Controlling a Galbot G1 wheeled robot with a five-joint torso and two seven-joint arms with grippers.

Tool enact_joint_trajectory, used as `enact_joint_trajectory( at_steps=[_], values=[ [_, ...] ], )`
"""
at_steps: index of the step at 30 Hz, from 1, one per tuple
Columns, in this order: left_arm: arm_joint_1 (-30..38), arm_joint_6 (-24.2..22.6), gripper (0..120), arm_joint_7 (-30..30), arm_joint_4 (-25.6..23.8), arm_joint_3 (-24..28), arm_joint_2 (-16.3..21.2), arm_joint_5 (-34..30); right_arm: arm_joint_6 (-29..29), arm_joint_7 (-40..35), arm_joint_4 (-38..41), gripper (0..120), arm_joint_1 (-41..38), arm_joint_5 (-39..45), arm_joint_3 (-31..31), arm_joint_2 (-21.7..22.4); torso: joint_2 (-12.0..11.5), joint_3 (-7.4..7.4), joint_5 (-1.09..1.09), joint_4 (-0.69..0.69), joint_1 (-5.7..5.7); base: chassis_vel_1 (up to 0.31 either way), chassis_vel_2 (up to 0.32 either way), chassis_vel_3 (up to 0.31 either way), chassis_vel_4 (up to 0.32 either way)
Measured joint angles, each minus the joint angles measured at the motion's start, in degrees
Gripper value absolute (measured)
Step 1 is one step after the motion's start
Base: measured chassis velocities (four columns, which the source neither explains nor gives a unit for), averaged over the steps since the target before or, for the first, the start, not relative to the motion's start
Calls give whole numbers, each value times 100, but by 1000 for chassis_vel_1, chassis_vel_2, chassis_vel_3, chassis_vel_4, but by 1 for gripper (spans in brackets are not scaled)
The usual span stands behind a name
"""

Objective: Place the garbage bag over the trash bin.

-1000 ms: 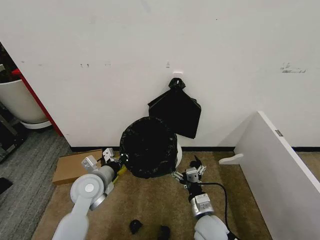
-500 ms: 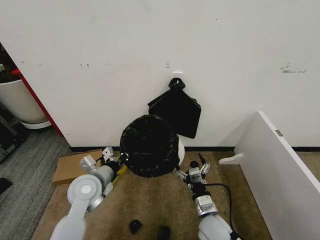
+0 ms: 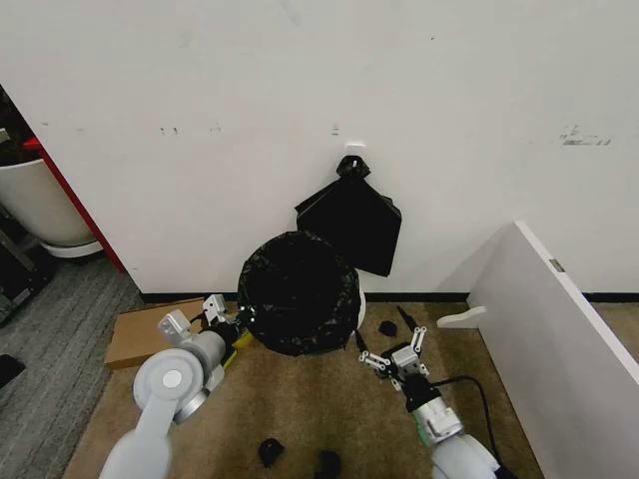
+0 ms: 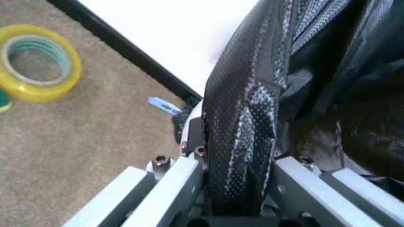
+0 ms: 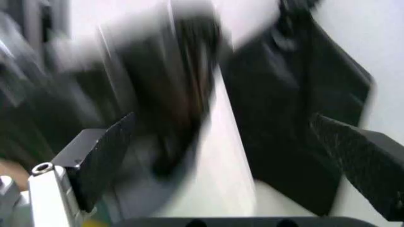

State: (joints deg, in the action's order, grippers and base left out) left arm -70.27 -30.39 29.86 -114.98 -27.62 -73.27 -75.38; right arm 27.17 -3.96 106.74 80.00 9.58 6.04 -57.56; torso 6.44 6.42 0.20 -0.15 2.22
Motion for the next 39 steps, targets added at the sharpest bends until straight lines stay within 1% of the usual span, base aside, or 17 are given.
enact_joint_trajectory(
  at_steps=[4,5,7,8,11,12,13,14,16,19,25,27,28,31,35,36,39],
  values=[
    [35,87,0,40,243,235,6,185,887,2469,-354,100,-156,1102,736,-93,0,0,0,-1,0,0,0,0,0],
    [7,83,0,100,272,324,19,281,1012,2711,-397,100,-199,1181,878,-156,0,0,-2,-1,0,0,0,0,0],
    [-27,57,0,200,291,395,33,418,1036,2636,-361,100,-204,1130,933,-216,0,0,-3,-1,0,0,0,0,0],
    [-58,4,0,326,295,448,51,539,962,2275,-235,100,-170,962,918,-277,0,0,-3,-1,0,0,0,0,0],
    [-93,-320,0,665,266,529,105,626,376,617,290,100,-14,332,706,-438,0,0,-2,2,0,0,0,0,0],
    [-78,-554,0,857,261,581,114,634,-74,-118,513,100,48,66,598,-514,0,0,-2,1,0,0,0,0,0],
    [-78,-554,0,857,261,581,114,634,-74,-118,513,100,48,66,598,-514,0,0,-2,1,0,0,0,0,0],
    [-53,-737,0,1016,274,616,115,652,-442,-593,638,100,68,-128,534,-565,0,0,-2,-2,0,0,0,0,0],
    [-42,-920,0,1161,306,645,108,678,-792,-1023,711,100,48,-305,478,-615,0,0,-2,-2,0,0,0,0,0],
    [-55,-1139,0,1204,331,687,60,724,-944,-1223,713,100,29,-455,459,-642,0,0,-1,1,0,0,0,0,0],
    [-92,-1174,2,1263,458,717,-52,964,-963,-1244,711,100,71,-503,458,-638,0,0,-1,-1,0,0,0,0,0],
    [-143,-1173,12,1264,470,715,-82,986,-958,-1231,669,100,73,-525,453,-638,0,0,-2,0,0,0,0,0,0],
    [-143,-1173,12,1264,470,715,-82,986,-958,-1231,669,100,73,-525,453,-638,0,0,-2,0,0,0,0,0,0],
    [-218,-1159,24,1257,408,694,-84,1051,-952,-1222,622,100,85,-541,444,-636,0,0,-2,0,0,0,0,0,0],
    [-385,-1135,40,1237,181,626,-34,1090,-940,-1209,582,100,94,-567,426,-638,0,0,-1,0,0,0,0,0,0],
    [-385,-1135,40,1237,181,626,-34,1090,-940,-1209,582,100,94,-567,426,-638,0,0,-1,0,0,0,0,0,0],
    [-512,-1129,50,1236,-51,578,15,1112,-937,-1204,581,100,94,-579,424,-647,0,0,-2,-1,0,0,0,0,0]
  ],
)
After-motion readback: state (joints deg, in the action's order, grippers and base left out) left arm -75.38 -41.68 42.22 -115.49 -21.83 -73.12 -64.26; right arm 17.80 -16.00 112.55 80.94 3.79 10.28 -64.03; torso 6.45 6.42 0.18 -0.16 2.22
